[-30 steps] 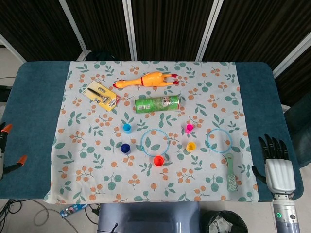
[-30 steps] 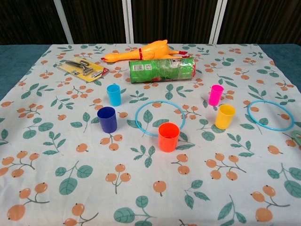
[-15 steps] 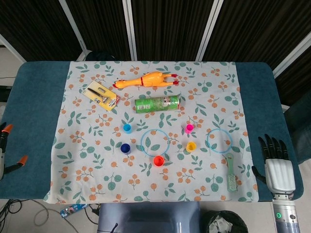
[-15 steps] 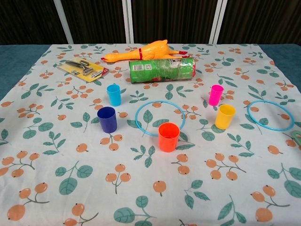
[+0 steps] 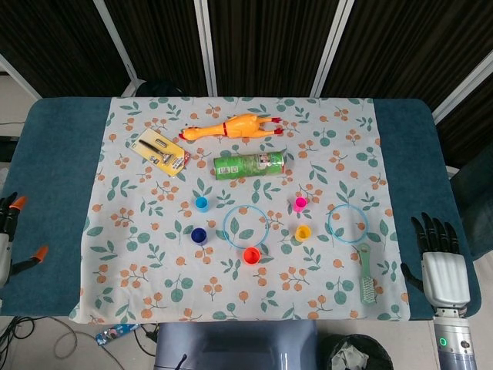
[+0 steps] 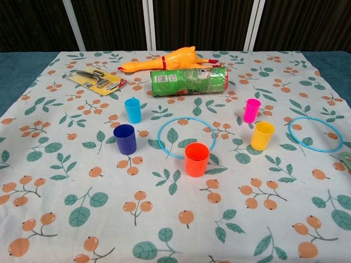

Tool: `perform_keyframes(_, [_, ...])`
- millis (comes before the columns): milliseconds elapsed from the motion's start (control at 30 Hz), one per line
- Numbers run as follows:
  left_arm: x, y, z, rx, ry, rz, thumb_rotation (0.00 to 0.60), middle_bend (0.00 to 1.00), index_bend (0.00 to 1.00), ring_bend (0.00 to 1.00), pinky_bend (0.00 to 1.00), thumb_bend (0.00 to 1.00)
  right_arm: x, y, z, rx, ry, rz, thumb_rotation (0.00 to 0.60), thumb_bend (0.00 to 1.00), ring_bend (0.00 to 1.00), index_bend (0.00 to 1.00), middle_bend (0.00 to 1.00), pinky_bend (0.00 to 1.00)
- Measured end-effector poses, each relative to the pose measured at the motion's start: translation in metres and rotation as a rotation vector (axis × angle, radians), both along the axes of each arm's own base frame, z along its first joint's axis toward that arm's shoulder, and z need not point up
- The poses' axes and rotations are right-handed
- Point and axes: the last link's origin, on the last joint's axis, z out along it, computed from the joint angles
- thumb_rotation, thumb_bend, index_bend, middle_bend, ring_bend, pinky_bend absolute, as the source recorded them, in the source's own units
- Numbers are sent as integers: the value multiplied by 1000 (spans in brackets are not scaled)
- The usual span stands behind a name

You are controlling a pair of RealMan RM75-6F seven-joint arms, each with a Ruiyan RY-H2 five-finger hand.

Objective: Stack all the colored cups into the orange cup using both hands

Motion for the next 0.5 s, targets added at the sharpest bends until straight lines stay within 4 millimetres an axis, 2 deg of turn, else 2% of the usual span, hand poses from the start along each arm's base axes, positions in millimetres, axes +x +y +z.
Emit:
perform_keyframes(133, [7,9,-6,-60,8,-43,600,0,73,0,0,167,-2,-1,-1,4,3,-11,600,321,0,0,0,61])
perform_keyframes(233, [22,25,-10,-129,43,-106,600,0,80,0,0,167,-1,-2,-3,7,7,-10,600,321,0,0,0,61])
perform_keyframes(333, [41,41,-18,-219,77,-164,600,0,93,0,0,167,-1,-1,-5,12,11,-10,600,321,0,0,0,61])
perform_keyframes(500, [88,65,-32,-382,102,-272,600,11,152,0,0,167,-1,-2,-8,16,18,-14,600,321,0,0,0,61])
